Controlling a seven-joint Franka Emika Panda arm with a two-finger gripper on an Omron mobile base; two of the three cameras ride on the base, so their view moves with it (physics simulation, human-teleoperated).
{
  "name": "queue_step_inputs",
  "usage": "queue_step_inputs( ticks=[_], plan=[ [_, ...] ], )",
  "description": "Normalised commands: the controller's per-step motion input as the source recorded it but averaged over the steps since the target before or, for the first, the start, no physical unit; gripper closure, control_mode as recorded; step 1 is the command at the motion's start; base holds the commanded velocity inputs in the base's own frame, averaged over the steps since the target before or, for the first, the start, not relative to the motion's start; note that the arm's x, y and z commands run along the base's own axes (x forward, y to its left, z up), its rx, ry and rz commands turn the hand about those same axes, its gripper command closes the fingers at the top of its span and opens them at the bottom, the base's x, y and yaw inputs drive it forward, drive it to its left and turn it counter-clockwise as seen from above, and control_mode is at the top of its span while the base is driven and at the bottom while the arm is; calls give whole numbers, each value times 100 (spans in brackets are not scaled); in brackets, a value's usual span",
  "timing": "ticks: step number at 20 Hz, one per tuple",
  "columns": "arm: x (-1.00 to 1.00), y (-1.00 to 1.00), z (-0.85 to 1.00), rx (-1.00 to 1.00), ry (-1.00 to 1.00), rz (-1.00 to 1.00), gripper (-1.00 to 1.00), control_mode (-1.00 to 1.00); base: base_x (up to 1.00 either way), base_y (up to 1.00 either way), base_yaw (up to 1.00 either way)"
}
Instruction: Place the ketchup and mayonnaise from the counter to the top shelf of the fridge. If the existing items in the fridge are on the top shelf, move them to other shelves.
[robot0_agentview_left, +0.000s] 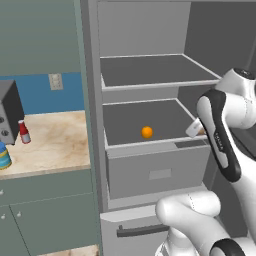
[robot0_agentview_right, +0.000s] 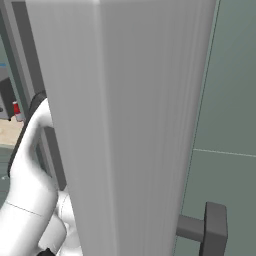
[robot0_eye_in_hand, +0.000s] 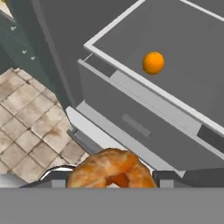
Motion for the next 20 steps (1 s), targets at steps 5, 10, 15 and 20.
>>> queue_step_inputs(
  ticks=[5, 10, 15, 20],
  plan=[
    [65, -12, -28, 12, -1, -18, 100, -100, 0, 0, 0],
    [65, 0, -15, 5, -7, -22, 100, -100, 0, 0, 0],
    [61, 0, -21, 0, 0, -13, 100, -100, 0, 0, 0],
    [48, -3, -49, 0, 0, -14, 100, -100, 0, 0, 0]
  ],
)
